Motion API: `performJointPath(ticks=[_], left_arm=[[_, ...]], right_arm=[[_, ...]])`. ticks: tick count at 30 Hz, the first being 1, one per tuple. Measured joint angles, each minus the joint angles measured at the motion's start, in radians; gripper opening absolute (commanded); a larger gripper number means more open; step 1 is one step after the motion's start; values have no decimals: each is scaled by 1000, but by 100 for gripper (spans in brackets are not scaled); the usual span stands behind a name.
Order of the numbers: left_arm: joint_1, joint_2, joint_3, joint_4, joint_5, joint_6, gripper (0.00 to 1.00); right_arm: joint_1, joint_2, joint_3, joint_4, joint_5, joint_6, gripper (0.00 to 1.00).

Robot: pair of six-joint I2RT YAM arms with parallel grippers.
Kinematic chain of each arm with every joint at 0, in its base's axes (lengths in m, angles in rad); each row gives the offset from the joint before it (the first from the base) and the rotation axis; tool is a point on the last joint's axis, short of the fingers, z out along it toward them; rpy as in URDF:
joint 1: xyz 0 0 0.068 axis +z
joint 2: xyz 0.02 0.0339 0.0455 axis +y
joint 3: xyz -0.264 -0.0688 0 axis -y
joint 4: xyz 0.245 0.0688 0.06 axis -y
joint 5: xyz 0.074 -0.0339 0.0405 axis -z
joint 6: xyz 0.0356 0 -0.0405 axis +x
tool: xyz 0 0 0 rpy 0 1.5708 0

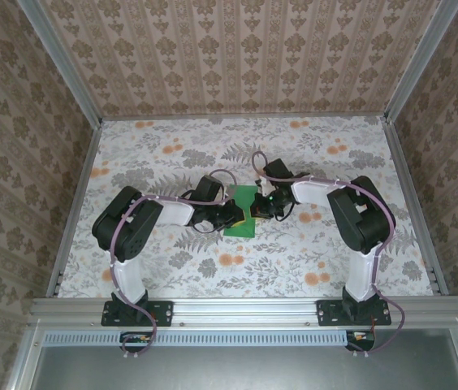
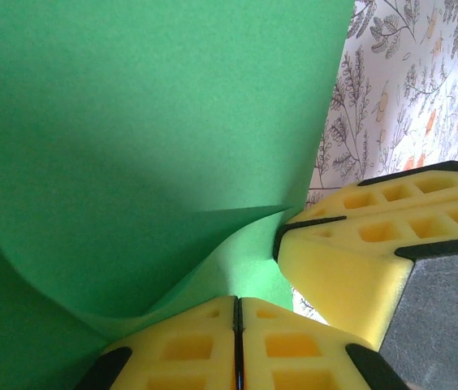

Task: Fold a paper plane with a square sheet of paper (pick it up from the middle)
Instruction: Fold the triangle a second time at the center of the table.

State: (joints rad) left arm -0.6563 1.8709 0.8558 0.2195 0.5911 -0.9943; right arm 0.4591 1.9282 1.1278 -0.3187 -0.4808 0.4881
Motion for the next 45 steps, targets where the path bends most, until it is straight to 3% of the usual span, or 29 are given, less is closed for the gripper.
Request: performJointPath(ticks=[14, 28, 45], left_arm=[[23, -92, 11, -89, -41, 75, 14], [20, -49, 16, -68, -20, 74, 14], [13, -27, 19, -62, -15, 71, 14]], right_arm=[[0, 3, 23, -41, 26, -71, 6], [-19, -8, 24, -37, -27, -53, 31], [-36, -15, 39, -39, -19, -60, 37]])
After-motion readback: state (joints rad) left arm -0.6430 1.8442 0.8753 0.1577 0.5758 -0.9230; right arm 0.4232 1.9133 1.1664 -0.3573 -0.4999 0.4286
